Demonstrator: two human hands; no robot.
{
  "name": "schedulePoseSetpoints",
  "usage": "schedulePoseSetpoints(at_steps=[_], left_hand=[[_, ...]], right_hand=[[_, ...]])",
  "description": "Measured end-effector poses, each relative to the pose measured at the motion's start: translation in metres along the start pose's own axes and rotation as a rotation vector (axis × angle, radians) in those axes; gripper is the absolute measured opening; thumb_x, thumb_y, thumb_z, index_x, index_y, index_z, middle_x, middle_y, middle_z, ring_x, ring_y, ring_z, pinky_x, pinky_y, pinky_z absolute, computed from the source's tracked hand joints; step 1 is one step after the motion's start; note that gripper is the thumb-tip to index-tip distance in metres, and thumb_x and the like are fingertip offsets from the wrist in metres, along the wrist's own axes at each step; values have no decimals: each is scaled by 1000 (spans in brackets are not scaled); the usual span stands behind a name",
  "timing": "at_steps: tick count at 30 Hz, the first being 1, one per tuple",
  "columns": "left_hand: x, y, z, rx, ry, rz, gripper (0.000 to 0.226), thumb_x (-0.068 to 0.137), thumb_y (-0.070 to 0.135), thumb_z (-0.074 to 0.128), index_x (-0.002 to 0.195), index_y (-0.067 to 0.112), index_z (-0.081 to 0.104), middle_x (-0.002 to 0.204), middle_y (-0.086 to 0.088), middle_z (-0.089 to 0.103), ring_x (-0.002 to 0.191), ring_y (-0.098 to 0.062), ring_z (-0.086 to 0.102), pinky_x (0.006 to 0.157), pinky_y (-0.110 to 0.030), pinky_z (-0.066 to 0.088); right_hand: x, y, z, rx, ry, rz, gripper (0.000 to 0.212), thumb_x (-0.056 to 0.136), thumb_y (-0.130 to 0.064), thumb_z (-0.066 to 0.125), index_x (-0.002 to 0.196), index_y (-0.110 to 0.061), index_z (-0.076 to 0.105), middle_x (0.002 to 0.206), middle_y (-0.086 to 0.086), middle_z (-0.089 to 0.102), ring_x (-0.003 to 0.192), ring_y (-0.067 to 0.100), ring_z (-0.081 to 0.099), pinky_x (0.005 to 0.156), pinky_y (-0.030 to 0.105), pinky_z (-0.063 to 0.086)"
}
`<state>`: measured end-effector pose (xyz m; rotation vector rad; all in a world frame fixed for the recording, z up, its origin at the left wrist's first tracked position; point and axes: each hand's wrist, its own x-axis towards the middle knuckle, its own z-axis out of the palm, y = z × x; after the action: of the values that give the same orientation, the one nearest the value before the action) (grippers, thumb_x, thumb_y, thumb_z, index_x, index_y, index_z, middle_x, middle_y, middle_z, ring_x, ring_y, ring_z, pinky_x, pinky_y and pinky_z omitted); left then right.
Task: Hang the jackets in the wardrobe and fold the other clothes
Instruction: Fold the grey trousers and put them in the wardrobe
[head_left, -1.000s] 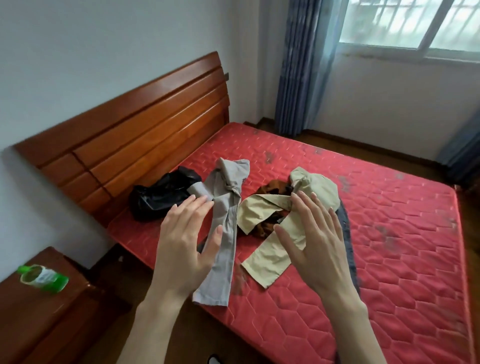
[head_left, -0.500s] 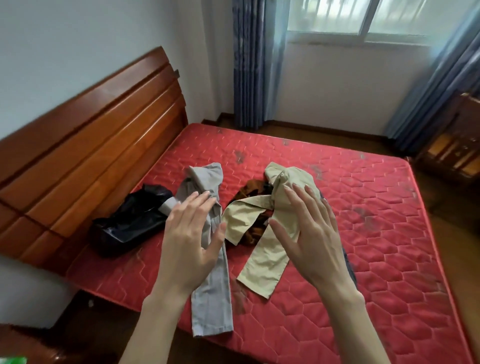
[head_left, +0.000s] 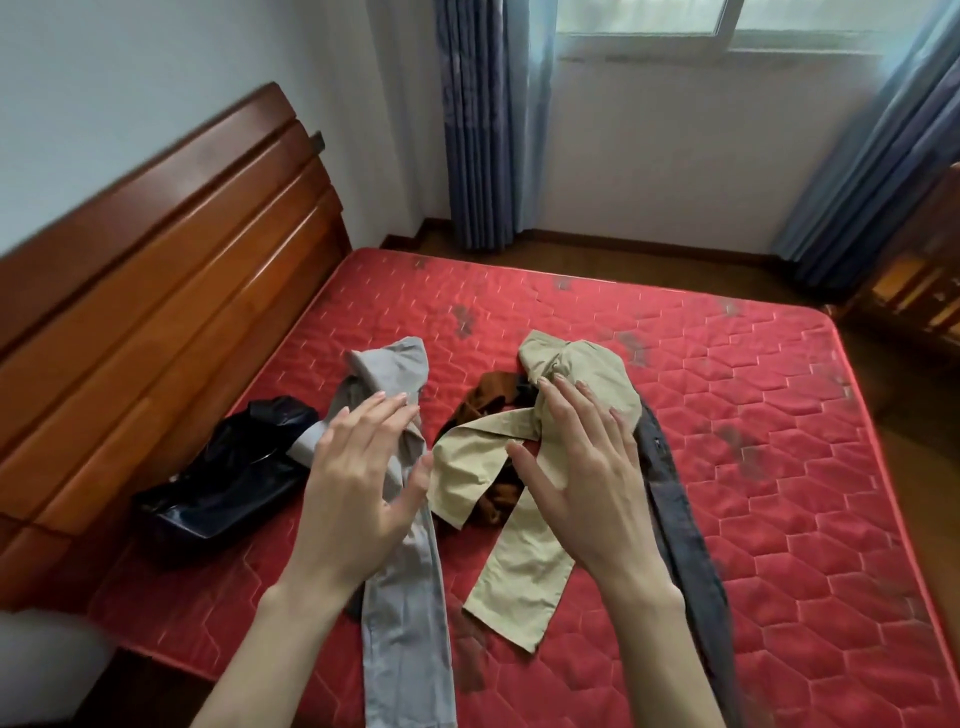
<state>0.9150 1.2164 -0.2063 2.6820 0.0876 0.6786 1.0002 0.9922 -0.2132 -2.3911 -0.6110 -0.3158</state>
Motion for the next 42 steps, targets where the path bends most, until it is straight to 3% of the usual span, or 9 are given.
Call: schedulePoseSetpoints(at_steps=[14,27,32,37,42], left_hand=[[86,-102,24,93,-43,-124,51,103,45,50,144,15,58,152,0,55,149,-17,40,123,-51,30],[127,-304,44,19,-148,-132,55,103,46,49,150,16,52,154,2,53,152,-16,37,123,-49,30],[149,-382,74,-15,-176,-133,54,102,44,50,148,16,54,152,1,55,150,-17,40,122,-50,32],[160,-437,112,-45,-189,-159,53,102,43,50,147,17,55,151,2,55,149,-15,40,123,-47,32],[160,-487,179,-45,-204,-173,53,101,45,48,145,17,57,148,3,57,147,-14,43,120,-47,36]], right_hand=[[113,-4,104,9,-145,-79,62,102,-62,43,155,-29,43,157,-10,46,154,11,29,127,43,22],[188,-67,261,-112,-200,24,62,101,-63,42,152,-28,47,150,-11,54,150,12,38,124,43,29],[228,-79,332,-116,-228,71,61,101,-61,43,151,-27,49,148,-9,55,146,14,42,120,43,36],[256,-72,388,-133,-275,78,57,102,-58,50,151,-28,49,147,-12,54,139,13,47,114,33,37],[276,-39,459,-160,-290,83,60,100,-62,42,150,-29,50,145,-13,56,136,12,50,112,32,38]])
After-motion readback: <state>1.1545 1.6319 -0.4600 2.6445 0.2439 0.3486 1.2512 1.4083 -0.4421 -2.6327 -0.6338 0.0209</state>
